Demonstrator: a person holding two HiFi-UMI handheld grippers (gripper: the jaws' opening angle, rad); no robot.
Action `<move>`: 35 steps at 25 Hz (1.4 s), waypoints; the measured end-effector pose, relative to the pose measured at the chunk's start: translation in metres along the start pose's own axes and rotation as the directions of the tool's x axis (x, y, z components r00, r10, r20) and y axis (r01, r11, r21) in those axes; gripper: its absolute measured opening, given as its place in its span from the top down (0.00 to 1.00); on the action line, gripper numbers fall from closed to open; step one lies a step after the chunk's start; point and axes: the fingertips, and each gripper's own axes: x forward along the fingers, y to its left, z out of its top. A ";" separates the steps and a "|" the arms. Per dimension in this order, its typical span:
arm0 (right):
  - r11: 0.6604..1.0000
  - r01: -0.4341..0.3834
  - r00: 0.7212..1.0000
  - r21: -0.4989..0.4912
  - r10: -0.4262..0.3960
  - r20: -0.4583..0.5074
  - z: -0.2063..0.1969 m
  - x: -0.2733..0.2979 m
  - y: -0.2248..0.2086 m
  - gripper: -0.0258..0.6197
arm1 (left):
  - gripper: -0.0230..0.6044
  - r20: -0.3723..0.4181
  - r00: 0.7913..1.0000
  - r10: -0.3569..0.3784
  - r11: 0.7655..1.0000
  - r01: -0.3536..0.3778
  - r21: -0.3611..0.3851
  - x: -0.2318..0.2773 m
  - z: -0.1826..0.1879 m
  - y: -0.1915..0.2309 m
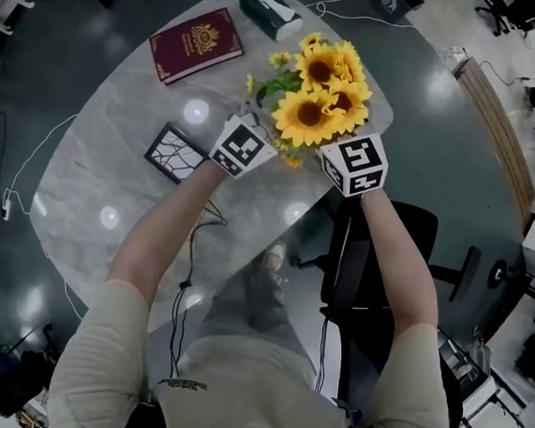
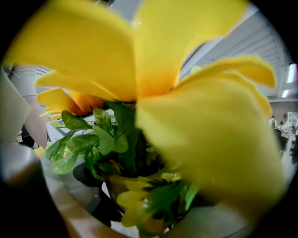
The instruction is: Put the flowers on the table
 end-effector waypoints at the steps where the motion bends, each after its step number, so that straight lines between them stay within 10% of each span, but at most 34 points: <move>1: 1.000 -0.002 1.000 0.002 0.002 0.002 -0.007 0.005 -0.002 0.15 | 0.16 -0.003 1.000 0.000 1.000 0.000 0.001 0.003 -0.008 0.002; 22: 0.998 0.006 0.998 0.057 -0.003 -0.061 -0.098 0.068 -0.038 0.16 | 0.15 -0.197 0.980 -0.023 0.999 0.031 0.035 0.044 -0.118 0.029; 35: 0.995 0.059 0.994 0.086 -0.051 -0.093 -0.120 0.081 -0.049 0.16 | 0.15 -0.462 0.886 -0.045 0.992 0.094 0.084 0.051 -0.160 0.034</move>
